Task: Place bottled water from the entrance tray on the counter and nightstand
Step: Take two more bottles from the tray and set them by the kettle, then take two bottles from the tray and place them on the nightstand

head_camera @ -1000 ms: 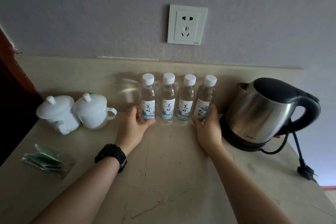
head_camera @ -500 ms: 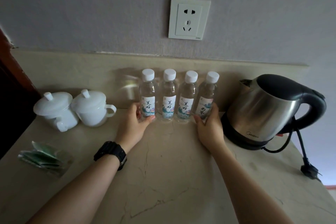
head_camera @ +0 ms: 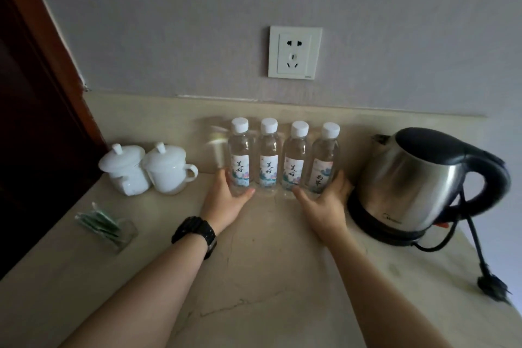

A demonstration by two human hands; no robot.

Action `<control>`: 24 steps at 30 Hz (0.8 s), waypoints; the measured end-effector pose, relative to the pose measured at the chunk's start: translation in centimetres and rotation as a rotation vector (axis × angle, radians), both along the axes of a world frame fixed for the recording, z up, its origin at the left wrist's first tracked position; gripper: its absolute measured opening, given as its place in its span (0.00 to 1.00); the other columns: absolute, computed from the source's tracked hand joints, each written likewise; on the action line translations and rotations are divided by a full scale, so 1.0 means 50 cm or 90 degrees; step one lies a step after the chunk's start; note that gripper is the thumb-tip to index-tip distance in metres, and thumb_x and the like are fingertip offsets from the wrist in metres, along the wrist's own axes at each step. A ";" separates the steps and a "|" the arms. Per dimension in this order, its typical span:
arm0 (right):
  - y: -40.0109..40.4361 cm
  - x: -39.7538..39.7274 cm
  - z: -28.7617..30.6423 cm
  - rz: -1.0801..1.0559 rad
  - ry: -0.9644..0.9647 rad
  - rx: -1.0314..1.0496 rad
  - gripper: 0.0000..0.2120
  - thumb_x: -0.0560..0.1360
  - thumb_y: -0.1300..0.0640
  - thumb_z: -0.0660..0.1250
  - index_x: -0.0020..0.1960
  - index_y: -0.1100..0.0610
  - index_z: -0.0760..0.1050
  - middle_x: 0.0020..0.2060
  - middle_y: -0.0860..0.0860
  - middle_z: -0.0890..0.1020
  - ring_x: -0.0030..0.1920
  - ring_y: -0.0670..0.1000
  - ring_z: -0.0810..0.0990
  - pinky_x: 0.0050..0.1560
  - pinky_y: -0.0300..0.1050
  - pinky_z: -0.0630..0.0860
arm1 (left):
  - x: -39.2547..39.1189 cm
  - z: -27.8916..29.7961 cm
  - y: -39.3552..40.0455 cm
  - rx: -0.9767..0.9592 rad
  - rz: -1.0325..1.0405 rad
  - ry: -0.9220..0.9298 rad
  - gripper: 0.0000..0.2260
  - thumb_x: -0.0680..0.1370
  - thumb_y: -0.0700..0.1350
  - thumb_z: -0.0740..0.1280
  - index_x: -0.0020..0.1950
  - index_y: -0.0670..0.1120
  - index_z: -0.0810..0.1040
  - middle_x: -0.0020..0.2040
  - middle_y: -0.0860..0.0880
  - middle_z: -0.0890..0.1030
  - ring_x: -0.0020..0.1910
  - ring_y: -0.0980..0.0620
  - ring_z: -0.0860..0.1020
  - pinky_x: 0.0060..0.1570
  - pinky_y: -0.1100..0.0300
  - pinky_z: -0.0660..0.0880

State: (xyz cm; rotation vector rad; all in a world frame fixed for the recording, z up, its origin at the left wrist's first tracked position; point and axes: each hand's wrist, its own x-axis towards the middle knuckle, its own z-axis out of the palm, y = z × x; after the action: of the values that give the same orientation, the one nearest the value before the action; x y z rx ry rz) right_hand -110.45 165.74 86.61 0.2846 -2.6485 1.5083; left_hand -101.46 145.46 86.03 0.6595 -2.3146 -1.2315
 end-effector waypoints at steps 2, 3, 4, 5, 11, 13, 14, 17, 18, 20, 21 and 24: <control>-0.005 -0.002 -0.003 -0.007 -0.007 0.002 0.57 0.66 0.41 0.78 0.79 0.64 0.48 0.75 0.62 0.57 0.77 0.61 0.55 0.74 0.54 0.60 | 0.000 -0.003 0.007 -0.024 0.014 -0.002 0.27 0.70 0.56 0.76 0.63 0.51 0.69 0.60 0.52 0.78 0.58 0.51 0.77 0.57 0.56 0.74; -0.009 -0.003 -0.003 -0.011 -0.008 0.007 0.55 0.66 0.42 0.78 0.78 0.64 0.50 0.74 0.62 0.59 0.75 0.63 0.58 0.73 0.55 0.62 | 0.001 -0.006 0.008 -0.037 0.012 -0.009 0.27 0.70 0.56 0.75 0.64 0.51 0.69 0.61 0.52 0.78 0.58 0.51 0.77 0.57 0.55 0.74; -0.010 -0.004 -0.004 -0.012 0.001 0.012 0.53 0.66 0.43 0.78 0.78 0.64 0.52 0.72 0.63 0.62 0.73 0.64 0.61 0.71 0.56 0.64 | 0.001 -0.008 0.010 -0.045 0.012 -0.014 0.27 0.70 0.56 0.75 0.64 0.50 0.69 0.61 0.52 0.78 0.59 0.51 0.77 0.57 0.55 0.74; -0.011 -0.007 -0.005 -0.010 0.011 0.016 0.52 0.66 0.43 0.78 0.77 0.64 0.54 0.70 0.63 0.64 0.71 0.65 0.64 0.70 0.57 0.66 | 0.000 -0.009 0.010 -0.047 0.017 -0.017 0.27 0.70 0.56 0.75 0.63 0.50 0.70 0.61 0.51 0.78 0.59 0.51 0.77 0.57 0.55 0.74; -0.010 -0.017 -0.017 -0.009 0.005 0.018 0.48 0.67 0.43 0.77 0.74 0.65 0.58 0.66 0.64 0.71 0.67 0.65 0.67 0.67 0.56 0.68 | -0.008 -0.011 0.006 -0.066 0.047 -0.034 0.25 0.71 0.57 0.75 0.62 0.49 0.71 0.60 0.51 0.80 0.58 0.49 0.78 0.56 0.54 0.75; -0.007 -0.013 -0.010 -0.015 -0.025 0.019 0.53 0.67 0.41 0.77 0.77 0.66 0.52 0.72 0.64 0.65 0.74 0.65 0.61 0.73 0.57 0.63 | -0.004 -0.007 0.012 -0.043 0.038 -0.041 0.27 0.71 0.56 0.75 0.65 0.48 0.71 0.62 0.51 0.79 0.61 0.50 0.77 0.58 0.56 0.74; -0.005 -0.003 -0.001 -0.030 -0.058 0.009 0.56 0.67 0.41 0.77 0.78 0.65 0.49 0.76 0.64 0.59 0.76 0.64 0.56 0.75 0.57 0.59 | 0.003 -0.003 0.020 -0.022 0.040 -0.037 0.29 0.71 0.55 0.75 0.67 0.47 0.70 0.64 0.50 0.78 0.62 0.50 0.76 0.60 0.56 0.73; -0.019 0.067 0.042 -0.075 -0.024 -0.053 0.52 0.67 0.44 0.78 0.77 0.62 0.53 0.74 0.63 0.60 0.74 0.64 0.60 0.74 0.61 0.62 | 0.067 0.026 0.043 0.028 0.089 0.015 0.28 0.72 0.51 0.75 0.68 0.44 0.72 0.63 0.47 0.79 0.59 0.51 0.78 0.60 0.57 0.75; -0.038 0.100 0.057 -0.051 0.033 -0.079 0.46 0.68 0.46 0.77 0.75 0.62 0.58 0.69 0.62 0.65 0.71 0.63 0.64 0.71 0.61 0.66 | 0.104 0.046 0.048 0.021 0.102 0.051 0.22 0.73 0.48 0.75 0.64 0.44 0.75 0.57 0.48 0.82 0.54 0.53 0.81 0.56 0.60 0.77; -0.105 0.177 0.091 0.066 0.102 -0.120 0.34 0.70 0.47 0.74 0.69 0.61 0.67 0.60 0.56 0.72 0.63 0.59 0.72 0.65 0.58 0.72 | 0.196 0.091 0.045 -0.023 0.123 0.123 0.09 0.74 0.44 0.74 0.52 0.46 0.81 0.44 0.51 0.84 0.41 0.56 0.81 0.44 0.66 0.76; -0.148 0.220 0.110 0.150 0.115 -0.131 0.29 0.70 0.45 0.72 0.65 0.59 0.71 0.55 0.52 0.74 0.58 0.57 0.75 0.60 0.55 0.74 | 0.251 0.115 0.035 -0.048 0.140 0.146 0.05 0.74 0.43 0.73 0.48 0.46 0.81 0.39 0.54 0.83 0.37 0.56 0.81 0.40 0.66 0.75; -0.294 0.372 0.166 0.396 0.108 -0.156 0.19 0.69 0.44 0.68 0.57 0.52 0.75 0.45 0.48 0.79 0.47 0.51 0.78 0.47 0.49 0.77 | 0.445 0.169 -0.037 -0.117 0.251 0.160 0.03 0.73 0.45 0.72 0.41 0.50 0.79 0.33 0.55 0.80 0.33 0.56 0.79 0.36 0.64 0.75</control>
State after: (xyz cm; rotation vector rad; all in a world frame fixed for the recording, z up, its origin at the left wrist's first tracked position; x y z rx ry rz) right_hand -91.86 151.04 94.89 1.2399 -2.3141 1.8302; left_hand -79.20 143.61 94.50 0.7976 -1.9434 -0.8550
